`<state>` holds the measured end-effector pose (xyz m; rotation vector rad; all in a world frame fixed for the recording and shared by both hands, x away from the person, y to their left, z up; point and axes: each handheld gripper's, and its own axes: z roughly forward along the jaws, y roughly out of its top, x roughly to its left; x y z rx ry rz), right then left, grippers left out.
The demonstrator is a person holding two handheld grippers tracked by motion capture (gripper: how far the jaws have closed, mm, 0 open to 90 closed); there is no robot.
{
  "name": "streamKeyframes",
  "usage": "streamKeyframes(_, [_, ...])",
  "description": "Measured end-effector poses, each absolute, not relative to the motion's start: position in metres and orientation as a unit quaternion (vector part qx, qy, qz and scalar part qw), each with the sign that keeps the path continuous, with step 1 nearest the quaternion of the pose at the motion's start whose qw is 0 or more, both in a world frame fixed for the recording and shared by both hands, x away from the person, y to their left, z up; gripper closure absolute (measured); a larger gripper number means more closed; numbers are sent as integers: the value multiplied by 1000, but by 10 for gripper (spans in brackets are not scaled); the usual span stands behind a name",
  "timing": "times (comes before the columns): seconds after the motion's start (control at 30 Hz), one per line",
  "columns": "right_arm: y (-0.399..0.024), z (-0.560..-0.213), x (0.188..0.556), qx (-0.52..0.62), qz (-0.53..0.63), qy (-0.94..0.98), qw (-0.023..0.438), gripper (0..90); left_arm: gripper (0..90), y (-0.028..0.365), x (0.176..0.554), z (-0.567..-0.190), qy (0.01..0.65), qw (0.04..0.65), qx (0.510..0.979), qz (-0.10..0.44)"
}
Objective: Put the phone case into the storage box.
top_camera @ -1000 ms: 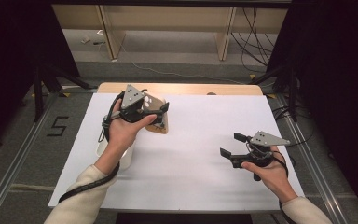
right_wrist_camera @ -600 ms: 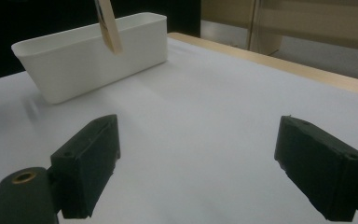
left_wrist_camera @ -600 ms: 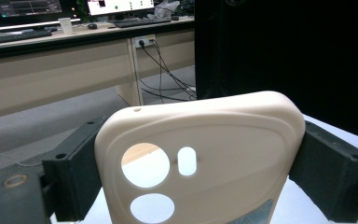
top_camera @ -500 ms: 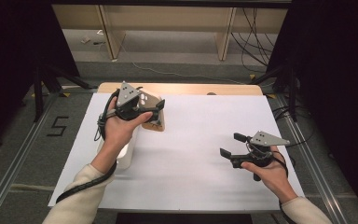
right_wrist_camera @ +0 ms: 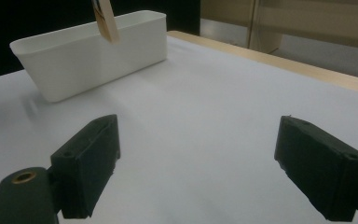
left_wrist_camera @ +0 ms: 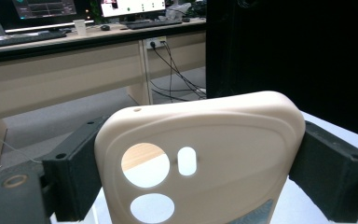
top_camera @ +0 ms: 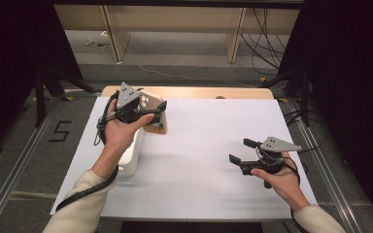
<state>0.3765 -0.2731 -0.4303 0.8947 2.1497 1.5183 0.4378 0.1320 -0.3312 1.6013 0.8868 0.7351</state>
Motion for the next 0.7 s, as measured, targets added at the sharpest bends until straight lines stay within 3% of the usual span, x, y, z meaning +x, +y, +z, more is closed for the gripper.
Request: streamKeyframes(0.7, [-273, -431, 377, 318, 536, 762, 178, 150, 115, 147, 440, -326, 385, 544, 670, 327])
